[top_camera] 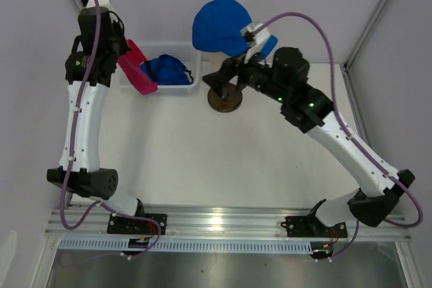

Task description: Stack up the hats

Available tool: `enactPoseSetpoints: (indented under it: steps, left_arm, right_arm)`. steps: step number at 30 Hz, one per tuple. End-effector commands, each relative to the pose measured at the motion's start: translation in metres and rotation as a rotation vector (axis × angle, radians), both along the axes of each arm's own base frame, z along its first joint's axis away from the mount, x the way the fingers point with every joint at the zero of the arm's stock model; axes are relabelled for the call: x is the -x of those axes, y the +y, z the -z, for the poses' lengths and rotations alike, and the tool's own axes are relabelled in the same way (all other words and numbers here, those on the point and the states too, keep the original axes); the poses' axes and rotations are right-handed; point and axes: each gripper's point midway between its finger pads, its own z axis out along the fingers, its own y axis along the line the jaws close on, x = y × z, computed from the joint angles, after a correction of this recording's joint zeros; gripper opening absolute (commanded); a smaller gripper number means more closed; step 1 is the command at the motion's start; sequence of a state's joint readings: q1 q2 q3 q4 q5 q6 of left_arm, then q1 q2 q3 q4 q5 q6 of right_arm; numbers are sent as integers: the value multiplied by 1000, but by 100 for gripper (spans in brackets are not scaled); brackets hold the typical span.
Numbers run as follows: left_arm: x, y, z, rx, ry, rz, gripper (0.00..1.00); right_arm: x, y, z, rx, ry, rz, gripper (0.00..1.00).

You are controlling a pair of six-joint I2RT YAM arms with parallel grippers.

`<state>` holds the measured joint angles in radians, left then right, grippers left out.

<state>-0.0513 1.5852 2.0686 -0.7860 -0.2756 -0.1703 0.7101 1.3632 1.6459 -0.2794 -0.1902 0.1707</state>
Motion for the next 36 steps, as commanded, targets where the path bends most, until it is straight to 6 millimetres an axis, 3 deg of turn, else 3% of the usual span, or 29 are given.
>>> enactPoseSetpoints:
  steps: [1,3,4,5,7,8,14,17,18,20,22,23,25,26,33,36]
  left_arm:
    - [59,16,-21,-90,22,-124,1]
    - [74,11,-16,-52,43,-123,1]
    - [79,8,-17,-28,34,-124,1]
    - [81,5,-3,-24,67,-115,1]
    - [97,0,-12,13,17,-97,1]
    - [98,-5,1,18,42,-80,1]
    - [122,-26,0,84,4,5,1]
    - [130,-31,6,98,-10,20,1]
    - [131,-33,6,106,-16,26,1]
    - [138,-33,6,117,-28,30,1]
    - [140,-34,13,121,-19,28,1]
    - [144,-33,12,127,-30,27,1]
    - [147,-34,14,135,-40,34,1]
    - [148,-34,14,137,-44,37,1]
    - [159,-32,8,140,-70,41,1]
    - [159,-32,6,141,-76,41,1]
  right_arm:
    - [30,63,-19,72,-181,-142,99]
    - [41,85,-17,95,-233,-198,99]
    - [50,105,-8,118,-259,-236,100]
    - [54,114,-6,126,-275,-254,100]
    - [68,134,-2,132,-311,-296,99]
    - [68,146,8,146,-306,-308,99]
    - [84,194,20,137,-343,-304,100]
    - [86,209,13,109,-359,-274,100]
    - [78,218,23,127,-350,-242,100]
    - [72,224,14,113,-358,-193,99]
    - [63,236,26,138,-343,-150,100]
    - [62,239,17,118,-352,-135,100]
    - [55,248,26,130,-345,-97,98]
    - [53,249,20,116,-350,-85,96]
    - [40,265,45,216,-354,-56,75]
    - [40,268,60,270,-368,-54,73]
